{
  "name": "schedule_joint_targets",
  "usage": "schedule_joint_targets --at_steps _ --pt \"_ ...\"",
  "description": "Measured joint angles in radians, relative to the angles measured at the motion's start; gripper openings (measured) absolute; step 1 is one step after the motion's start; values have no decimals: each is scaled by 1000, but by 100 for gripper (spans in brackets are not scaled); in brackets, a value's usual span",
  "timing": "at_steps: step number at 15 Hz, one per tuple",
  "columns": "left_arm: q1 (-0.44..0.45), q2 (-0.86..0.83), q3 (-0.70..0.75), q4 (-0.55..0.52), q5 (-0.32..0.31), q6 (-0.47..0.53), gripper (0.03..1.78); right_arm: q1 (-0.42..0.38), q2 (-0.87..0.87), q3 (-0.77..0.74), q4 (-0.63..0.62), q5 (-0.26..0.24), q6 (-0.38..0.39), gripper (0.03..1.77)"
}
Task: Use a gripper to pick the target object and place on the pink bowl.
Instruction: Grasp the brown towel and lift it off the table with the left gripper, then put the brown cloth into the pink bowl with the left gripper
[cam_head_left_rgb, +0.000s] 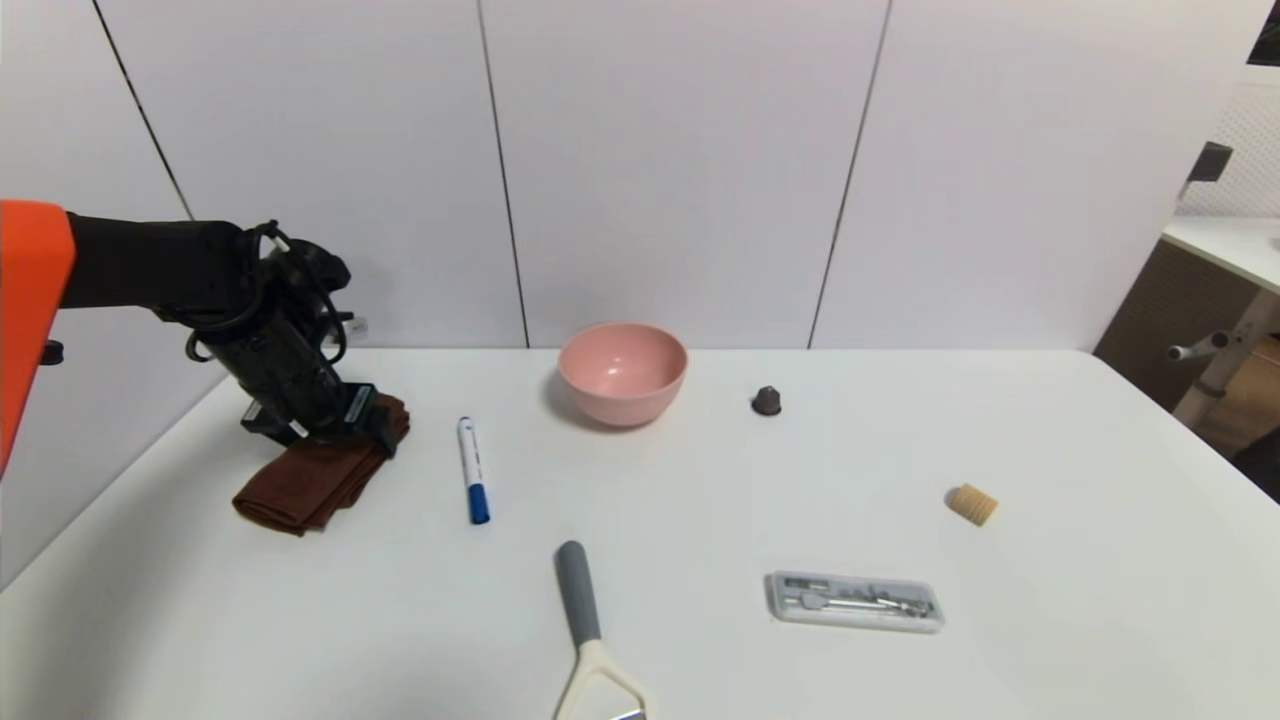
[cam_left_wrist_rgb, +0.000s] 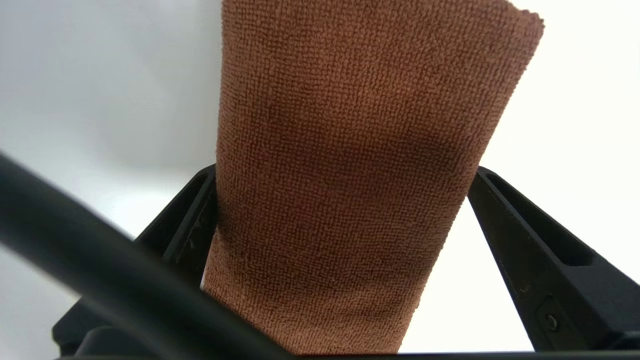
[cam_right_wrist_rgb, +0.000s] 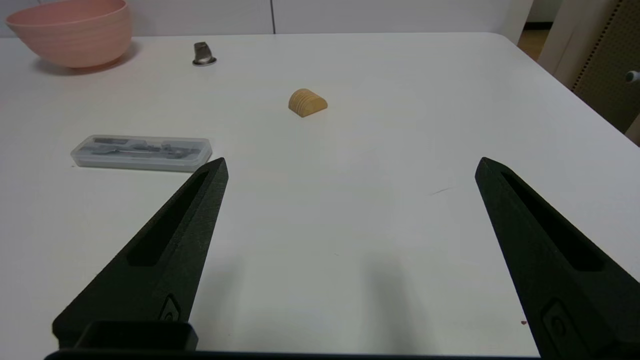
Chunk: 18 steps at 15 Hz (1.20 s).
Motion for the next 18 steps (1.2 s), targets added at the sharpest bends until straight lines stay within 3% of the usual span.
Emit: schedule_joint_targets --at_steps 4,7,9,14,18 --pt "1 1 0 0 1 1 107 0 0 0 0 0 0 171" --pt "2 1 1 -1 3 3 78 0 0 0 0 0 0 171" --pt "3 -1 3 -2 5 16 37 0 0 0 0 0 0 171" --pt "0 -59 2 -6 5 198 37 0 0 0 0 -1 0 171" --pt "-22 -185 4 -16 0 246 37 0 0 0 0 0 0 171"
